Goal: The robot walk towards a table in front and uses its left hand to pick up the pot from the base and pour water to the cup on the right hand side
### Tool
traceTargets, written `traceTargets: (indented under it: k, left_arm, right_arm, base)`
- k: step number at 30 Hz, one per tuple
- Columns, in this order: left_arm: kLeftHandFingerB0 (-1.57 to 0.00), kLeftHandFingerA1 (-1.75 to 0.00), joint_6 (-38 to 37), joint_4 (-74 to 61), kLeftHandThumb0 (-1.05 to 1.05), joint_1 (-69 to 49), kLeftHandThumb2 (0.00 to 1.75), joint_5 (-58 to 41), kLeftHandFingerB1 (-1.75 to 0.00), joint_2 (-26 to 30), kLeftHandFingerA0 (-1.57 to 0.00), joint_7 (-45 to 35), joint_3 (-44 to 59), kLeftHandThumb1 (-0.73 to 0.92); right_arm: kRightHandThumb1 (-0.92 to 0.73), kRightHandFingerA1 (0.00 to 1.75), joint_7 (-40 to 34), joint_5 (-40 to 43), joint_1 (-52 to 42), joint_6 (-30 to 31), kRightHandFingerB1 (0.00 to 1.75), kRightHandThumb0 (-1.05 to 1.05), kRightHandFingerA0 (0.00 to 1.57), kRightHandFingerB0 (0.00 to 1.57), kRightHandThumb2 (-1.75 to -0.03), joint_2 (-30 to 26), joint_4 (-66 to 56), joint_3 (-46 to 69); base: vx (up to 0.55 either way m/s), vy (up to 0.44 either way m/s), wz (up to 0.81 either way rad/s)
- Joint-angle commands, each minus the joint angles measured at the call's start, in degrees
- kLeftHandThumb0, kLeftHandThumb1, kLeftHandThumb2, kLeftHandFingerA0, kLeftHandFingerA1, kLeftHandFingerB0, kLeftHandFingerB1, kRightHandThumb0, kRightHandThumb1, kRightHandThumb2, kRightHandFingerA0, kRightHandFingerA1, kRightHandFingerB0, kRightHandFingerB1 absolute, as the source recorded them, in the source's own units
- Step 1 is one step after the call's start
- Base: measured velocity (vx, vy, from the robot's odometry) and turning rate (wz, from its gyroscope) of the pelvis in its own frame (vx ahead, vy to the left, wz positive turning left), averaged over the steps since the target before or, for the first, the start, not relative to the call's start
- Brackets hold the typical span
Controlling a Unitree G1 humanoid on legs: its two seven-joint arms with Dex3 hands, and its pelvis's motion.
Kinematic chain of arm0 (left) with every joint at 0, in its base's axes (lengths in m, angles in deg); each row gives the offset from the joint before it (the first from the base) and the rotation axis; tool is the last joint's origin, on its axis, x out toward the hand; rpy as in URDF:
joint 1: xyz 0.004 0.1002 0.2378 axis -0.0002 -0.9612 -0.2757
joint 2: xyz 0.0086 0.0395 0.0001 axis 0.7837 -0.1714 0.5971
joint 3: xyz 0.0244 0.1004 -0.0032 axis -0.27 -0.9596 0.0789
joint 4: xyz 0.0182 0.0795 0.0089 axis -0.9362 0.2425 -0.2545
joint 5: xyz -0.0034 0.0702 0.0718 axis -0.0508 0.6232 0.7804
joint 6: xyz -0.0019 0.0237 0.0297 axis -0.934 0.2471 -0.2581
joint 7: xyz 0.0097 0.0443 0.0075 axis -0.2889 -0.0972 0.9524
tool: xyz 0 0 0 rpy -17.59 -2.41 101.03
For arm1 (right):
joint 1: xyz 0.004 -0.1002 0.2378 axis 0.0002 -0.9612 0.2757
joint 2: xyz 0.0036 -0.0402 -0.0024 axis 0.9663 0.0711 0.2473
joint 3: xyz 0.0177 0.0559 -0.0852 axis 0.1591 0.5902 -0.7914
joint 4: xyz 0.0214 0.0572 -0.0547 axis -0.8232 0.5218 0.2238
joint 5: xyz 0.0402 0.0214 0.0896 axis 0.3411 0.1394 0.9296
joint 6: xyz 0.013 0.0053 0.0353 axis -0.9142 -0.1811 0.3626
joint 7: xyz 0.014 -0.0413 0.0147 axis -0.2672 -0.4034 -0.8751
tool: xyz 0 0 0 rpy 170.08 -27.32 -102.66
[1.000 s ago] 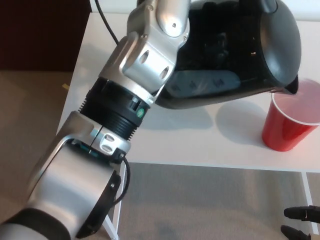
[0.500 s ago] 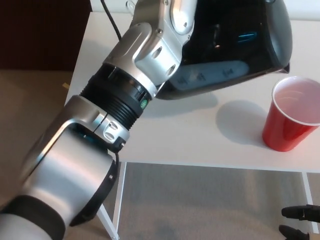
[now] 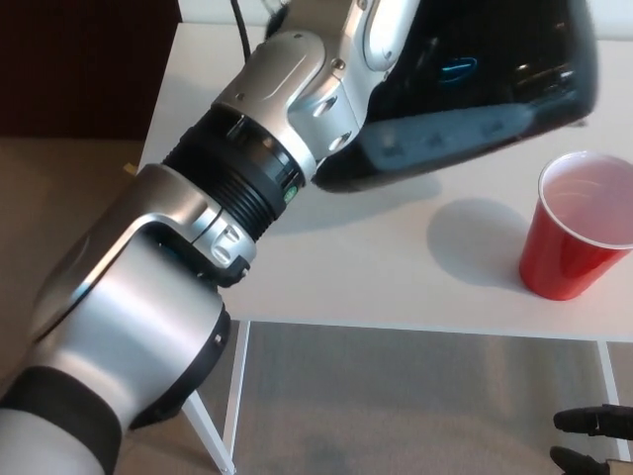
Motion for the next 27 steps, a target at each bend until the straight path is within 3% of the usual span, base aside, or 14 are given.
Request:
traceTargets:
  k: [1, 2, 3, 5, 9, 10, 11, 12, 13, 14, 15, 16, 17, 27]
  left_arm:
    - [-0.87, -1.57, -6.5, 0.7, -0.32, 3.6, 0.65, 4.5, -0.66, 0.8, -0.98, 5.0, -1.4, 0.6]
    - [-0.87, -1.57, -6.6, 0.8, -0.32, 3.6, 0.65, 4.6, -0.66, 0.8, -0.98, 5.1, -1.4, 0.6]
    - [-0.88, -1.56, -7.0, 1.0, -0.26, 3.8, 0.58, 5.0, -0.62, 0.7, -1.0, 5.4, -1.7, 0.6]
    - [-0.88, -1.56, -6.6, 0.7, -0.26, 4.1, 0.58, 5.7, -0.59, 0.5, -1.01, 4.9, -2.0, 0.59]
    - [-0.87, -1.54, -7.5, 0.1, -0.28, 3.8, 0.57, 6.3, -0.55, 0.7, -1.03, 5.0, -2.1, 0.57]
    - [-0.88, -1.53, -7.9, 0.1, -0.28, 3.8, 0.57, 6.5, -0.55, 0.7, -1.06, 5.4, -2.1, 0.56]
    - [-0.88, -1.53, -8.3, 0.1, -0.28, 3.8, 0.57, 6.7, -0.55, 0.6, -1.06, 6.0, -2.0, 0.56]
    - [-0.87, -1.55, -8.6, 0.0, -0.32, 3.7, 0.62, 6.7, -0.59, 0.6, -1.06, 6.0, -1.9, 0.53]
    - [-0.87, -1.55, -9.0, -0.1, -0.32, 3.6, 0.62, 6.8, -0.59, 0.5, -1.06, 6.1, -1.8, 0.53]
    - [-0.87, -1.57, -9.1, -0.5, -0.29, 3.4, 0.59, 7.1, -0.57, 0.7, -1.05, 5.8, -1.9, 0.53]
    - [-0.87, -1.57, -9.2, -0.7, -0.29, 3.3, 0.59, 7.2, -0.57, 0.7, -1.05, 5.7, -2.0, 0.53]
    - [-0.86, -1.57, -9.4, -1.3, -0.29, 3.0, 0.59, 7.7, -0.57, 1.0, -1.05, 5.3, -2.1, 0.53]
    - [-0.86, -1.56, -9.8, -1.7, -0.3, 2.5, 0.59, 7.8, -0.56, 1.5, -1.06, 5.1, -2.2, 0.54]
    - [-0.88, -1.58, -11.6, -3.3, -0.32, 1.6, 0.57, 10.5, -0.54, 3.8, -1.07, 3.9, -3.8, 0.57]
  right_arm:
    - [-0.18, 0.78, 0.7, -0.2, 0.1, -0.4, 0.67, -0.57, 0.88, 0.67, -0.75, -1.2, 0.3, 0.3]
    - [-0.18, 0.78, 0.7, -0.3, 0.1, -0.4, 0.67, -0.57, 0.88, 0.67, -0.75, -1.2, 0.3, 0.3]
    - [-0.32, 0.73, 0.9, -0.4, 0.1, -0.5, 0.6, -0.59, 0.97, 0.76, -0.51, -1.2, 0.3, 0.1]
    - [-0.33, 0.72, 0.8, -0.6, 0.2, -0.2, 0.59, -0.58, 0.98, 0.76, -0.51, -1.3, 0.3, 0.0]
    - [-0.34, 0.73, 1.0, -0.4, 0.2, -0.1, 0.6, -0.55, 0.93, 0.75, -0.52, -1.2, 0.2, 0.1]
    - [-0.21, 0.77, 1.1, -0.4, 0.2, -0.1, 0.66, -0.58, 0.88, 0.66, -0.76, -1.2, 0.2, 0.1]
    - [-0.21, 0.77, 1.0, -0.5, 0.3, -0.1, 0.66, -0.58, 0.88, 0.66, -0.76, -1.1, 0.2, 0.0]
    - [-0.31, 0.73, 1.1, -0.5, 0.3, -0.1, 0.62, -0.57, 0.96, 0.75, -0.52, -1.1, 0.3, 0.0]
    - [-0.31, 0.73, 1.2, -0.4, 0.3, -0.1, 0.62, -0.57, 0.96, 0.75, -0.52, -1.1, 0.3, 0.0]
    - [-0.19, 0.76, 0.7, -1.2, 0.3, -0.4, 0.65, -0.64, 0.92, 0.66, -0.76, -1.3, 0.2, -0.6]
    - [-0.19, 0.76, 0.6, -1.5, 0.2, -0.5, 0.65, -0.64, 0.92, 0.66, -0.76, -1.3, 0.2, -1.0]
    - [-0.34, 0.71, 0.7, -1.4, 0.2, -0.5, 0.6, -0.61, 0.98, 0.75, -0.52, -1.3, 0.2, -0.9]
    - [-0.19, 0.77, 0.7, -1.1, 0.4, -0.1, 0.66, -0.58, 0.9, 0.66, -0.76, -1.3, 0.2, -0.7]
    - [-0.18, 0.79, 1.0, -0.6, 1.0, 0.5, 0.68, -0.58, 0.87, 0.68, -0.75, -0.9, 0.7, -0.1]
  base:
    - [0.0, 0.0, 0.0]
    - [0.0, 0.0, 0.0]
    - [0.0, 0.0, 0.0]
    - [0.0, 0.0, 0.0]
    - [0.0, 0.0, 0.0]
    - [0.0, 0.0, 0.0]
    - [0.0, 0.0, 0.0]
    - [0.0, 0.0, 0.0]
    - [0.0, 0.0, 0.0]
    - [0.0, 0.0, 0.0]
    - [0.0, 0.0, 0.0]
    - [0.0, 0.0, 0.0]
    - [0.0, 0.0, 0.0]
    - [0.0, 0.0, 0.0]
